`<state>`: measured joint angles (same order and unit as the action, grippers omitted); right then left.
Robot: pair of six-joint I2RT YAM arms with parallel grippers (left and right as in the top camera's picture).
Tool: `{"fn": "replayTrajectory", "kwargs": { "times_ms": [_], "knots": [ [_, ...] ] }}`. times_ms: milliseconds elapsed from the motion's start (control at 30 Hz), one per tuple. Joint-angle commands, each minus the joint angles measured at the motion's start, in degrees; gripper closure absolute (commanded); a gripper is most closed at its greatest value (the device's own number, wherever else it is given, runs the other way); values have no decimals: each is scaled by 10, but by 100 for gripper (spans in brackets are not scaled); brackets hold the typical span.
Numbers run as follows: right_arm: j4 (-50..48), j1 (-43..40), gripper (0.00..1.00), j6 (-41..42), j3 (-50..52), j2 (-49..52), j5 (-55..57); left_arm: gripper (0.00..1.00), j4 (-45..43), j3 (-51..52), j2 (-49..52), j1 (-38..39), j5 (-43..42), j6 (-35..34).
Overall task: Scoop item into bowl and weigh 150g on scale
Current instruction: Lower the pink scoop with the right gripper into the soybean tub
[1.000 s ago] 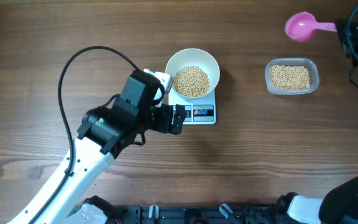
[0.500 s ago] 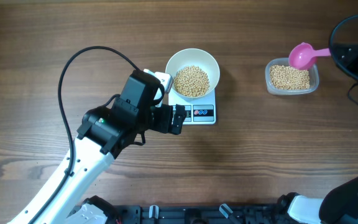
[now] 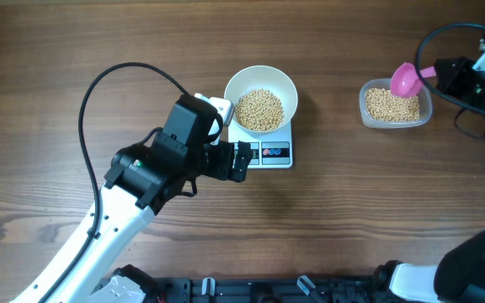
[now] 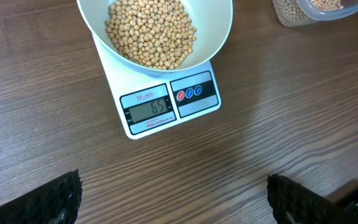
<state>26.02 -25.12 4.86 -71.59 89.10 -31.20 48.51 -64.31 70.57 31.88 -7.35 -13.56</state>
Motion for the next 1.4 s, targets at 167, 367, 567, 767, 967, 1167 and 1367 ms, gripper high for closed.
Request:
{"fn": "replayTrajectory", "kwargs": {
  "times_ms": [167,367,567,767,967,1167,1367],
  "knots": [
    [17,10,96,-79,-1,51,49,0,-1,2,0,3,5,12],
    [19,19,96,-79,-1,79,49,0,-1,2,0,3,5,12],
    [47,49,96,-77,-1,94,76,0,-1,2,0,3,5,12],
    [118,54,94,-79,-1,94,125,0,-1,2,0,3,5,12],
    [153,54,93,-79,-1,94,134,0,-1,2,0,3,5,12],
    [167,54,96,-79,-1,94,134,0,-1,2,0,3,5,12],
    [169,54,95,-77,-1,93,129,0,-1,2,0,3,5,12]
  ]
}}
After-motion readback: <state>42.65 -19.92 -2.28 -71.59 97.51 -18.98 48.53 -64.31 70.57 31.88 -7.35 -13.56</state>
